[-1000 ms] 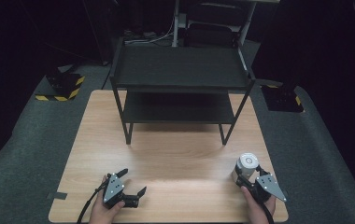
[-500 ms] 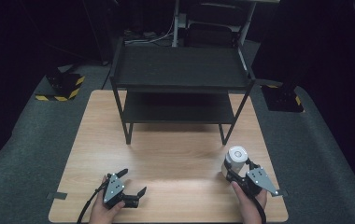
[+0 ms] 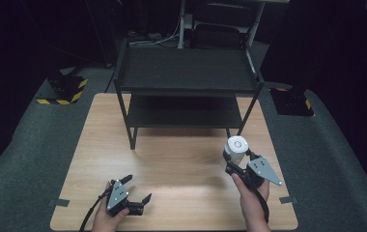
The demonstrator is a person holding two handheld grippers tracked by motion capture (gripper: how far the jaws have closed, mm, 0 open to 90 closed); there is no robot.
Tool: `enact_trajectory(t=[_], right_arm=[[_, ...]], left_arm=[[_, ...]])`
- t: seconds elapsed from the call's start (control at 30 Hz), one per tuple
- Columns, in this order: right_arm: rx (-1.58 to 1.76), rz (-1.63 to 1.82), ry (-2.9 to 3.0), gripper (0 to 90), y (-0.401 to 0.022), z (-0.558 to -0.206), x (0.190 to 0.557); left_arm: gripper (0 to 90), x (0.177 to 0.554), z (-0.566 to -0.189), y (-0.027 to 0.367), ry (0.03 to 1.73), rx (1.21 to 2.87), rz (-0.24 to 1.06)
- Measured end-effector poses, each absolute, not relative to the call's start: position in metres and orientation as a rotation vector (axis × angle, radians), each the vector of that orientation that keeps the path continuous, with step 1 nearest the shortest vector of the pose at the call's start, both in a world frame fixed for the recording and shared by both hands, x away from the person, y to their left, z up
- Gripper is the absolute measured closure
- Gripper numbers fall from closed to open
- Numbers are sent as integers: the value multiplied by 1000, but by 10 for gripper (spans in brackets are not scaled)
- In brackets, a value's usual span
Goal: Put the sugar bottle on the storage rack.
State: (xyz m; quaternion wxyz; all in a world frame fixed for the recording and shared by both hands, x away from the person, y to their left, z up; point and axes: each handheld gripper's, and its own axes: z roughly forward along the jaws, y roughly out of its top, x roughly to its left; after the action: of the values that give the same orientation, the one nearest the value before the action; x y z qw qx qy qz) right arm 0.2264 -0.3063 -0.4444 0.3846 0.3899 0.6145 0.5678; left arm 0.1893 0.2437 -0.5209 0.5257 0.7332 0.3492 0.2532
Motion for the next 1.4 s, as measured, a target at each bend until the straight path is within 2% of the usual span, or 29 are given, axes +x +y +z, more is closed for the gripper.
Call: enact_trajectory(t=[0.4,0.7,1.4], right_arm=[[940,1495,1565,307,-280,-401,254],[919,1512,1577,307,-257,-381,278],[958,1482,1581,306,-211,-372,340]], left_arm=[[5,190,-521,244,833,1755,602],[6,190,-521,245,831,1754,599],[6,191,-521,247,820,1756,589]])
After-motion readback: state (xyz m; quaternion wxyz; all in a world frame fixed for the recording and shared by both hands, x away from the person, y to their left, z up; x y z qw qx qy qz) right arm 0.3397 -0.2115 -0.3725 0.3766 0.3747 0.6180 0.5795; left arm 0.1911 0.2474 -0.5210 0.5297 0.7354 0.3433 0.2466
